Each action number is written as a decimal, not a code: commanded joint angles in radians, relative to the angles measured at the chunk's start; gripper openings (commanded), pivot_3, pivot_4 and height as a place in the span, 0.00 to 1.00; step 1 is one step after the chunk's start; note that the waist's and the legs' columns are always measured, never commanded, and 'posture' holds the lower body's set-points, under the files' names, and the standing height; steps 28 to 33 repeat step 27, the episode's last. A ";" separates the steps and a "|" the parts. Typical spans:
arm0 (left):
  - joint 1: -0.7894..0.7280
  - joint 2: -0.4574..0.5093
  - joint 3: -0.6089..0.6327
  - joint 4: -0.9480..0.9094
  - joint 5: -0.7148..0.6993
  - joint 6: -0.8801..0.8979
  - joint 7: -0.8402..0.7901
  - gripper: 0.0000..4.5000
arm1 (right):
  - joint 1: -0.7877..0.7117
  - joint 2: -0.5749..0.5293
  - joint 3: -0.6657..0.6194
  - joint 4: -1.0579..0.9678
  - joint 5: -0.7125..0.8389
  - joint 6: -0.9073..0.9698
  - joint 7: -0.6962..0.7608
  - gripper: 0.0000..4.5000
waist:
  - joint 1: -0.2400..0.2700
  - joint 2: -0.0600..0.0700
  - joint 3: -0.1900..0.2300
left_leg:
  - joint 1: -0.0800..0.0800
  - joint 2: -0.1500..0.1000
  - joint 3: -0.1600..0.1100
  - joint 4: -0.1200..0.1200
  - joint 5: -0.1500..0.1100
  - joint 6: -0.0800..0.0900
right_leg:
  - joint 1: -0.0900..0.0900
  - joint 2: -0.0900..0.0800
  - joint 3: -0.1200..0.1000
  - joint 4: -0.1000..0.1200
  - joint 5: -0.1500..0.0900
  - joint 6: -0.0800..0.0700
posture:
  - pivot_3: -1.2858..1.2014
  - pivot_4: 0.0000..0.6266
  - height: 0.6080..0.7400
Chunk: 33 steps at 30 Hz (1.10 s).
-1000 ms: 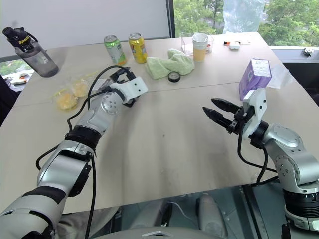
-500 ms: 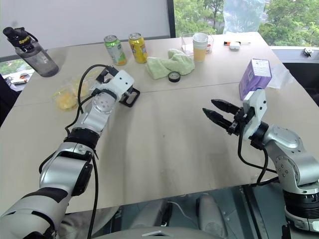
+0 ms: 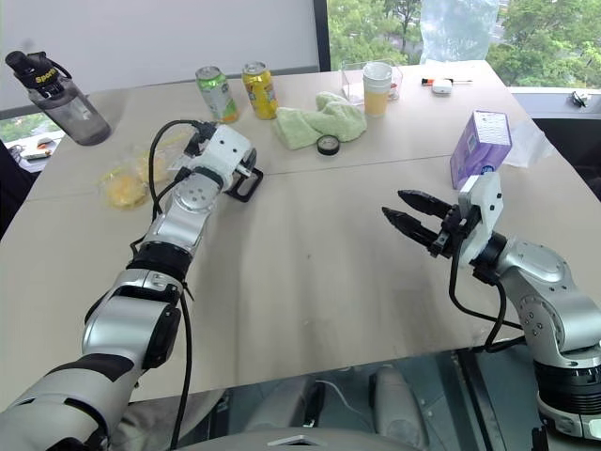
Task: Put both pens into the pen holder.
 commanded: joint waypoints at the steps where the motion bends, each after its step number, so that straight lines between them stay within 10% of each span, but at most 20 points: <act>1: 0.000 -0.009 0.023 -0.063 -0.040 -0.021 -0.036 1.00 | -0.019 -0.003 -0.005 -0.013 0.002 -0.015 0.002 0.48 | 0.000 0.000 0.000 | 0.000 0.000 0.000 0.000 0.000 0.000 | 0.000 0.000 0.000 0.000 0.000 0.000 | 0.52 0.24 1.00; 15: 0.551 -0.005 0.082 -0.899 -0.637 0.452 -0.608 1.00 | 0.008 0.001 -0.006 0.033 -0.009 -0.042 0.038 0.48 | -0.023 0.001 -0.001 | 0.001 0.001 0.000 -0.001 0.000 0.000 | 0.000 0.001 0.001 -0.001 0.000 0.000 | 0.52 0.24 1.00; 33: 0.932 0.121 0.180 -1.162 -0.692 0.556 -0.619 1.00 | 0.154 -0.065 0.082 0.253 -0.251 -0.321 0.197 0.48 | 0.000 0.003 -0.001 | 0.005 0.002 0.001 0.000 0.000 0.000 | 0.005 0.001 0.001 -0.001 0.000 0.000 | 0.52 0.24 1.00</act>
